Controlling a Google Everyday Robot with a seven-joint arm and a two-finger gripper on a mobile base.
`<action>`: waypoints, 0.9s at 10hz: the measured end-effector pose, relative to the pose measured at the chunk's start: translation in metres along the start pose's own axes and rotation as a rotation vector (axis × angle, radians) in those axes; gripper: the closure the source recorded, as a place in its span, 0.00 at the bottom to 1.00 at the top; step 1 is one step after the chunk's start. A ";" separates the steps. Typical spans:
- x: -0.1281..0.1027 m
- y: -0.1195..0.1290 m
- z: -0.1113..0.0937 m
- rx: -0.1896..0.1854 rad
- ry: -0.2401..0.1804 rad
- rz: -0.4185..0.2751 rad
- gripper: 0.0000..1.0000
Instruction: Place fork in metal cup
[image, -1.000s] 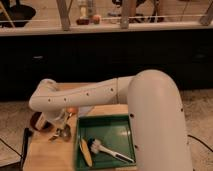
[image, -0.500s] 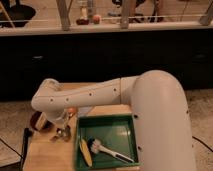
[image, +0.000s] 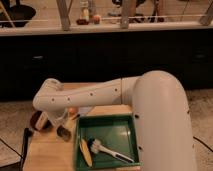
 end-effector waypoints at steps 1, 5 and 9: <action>0.000 0.000 0.001 -0.001 -0.002 0.001 0.20; 0.000 0.001 0.003 -0.003 -0.012 0.001 0.20; 0.001 0.002 0.004 -0.003 -0.024 -0.005 0.20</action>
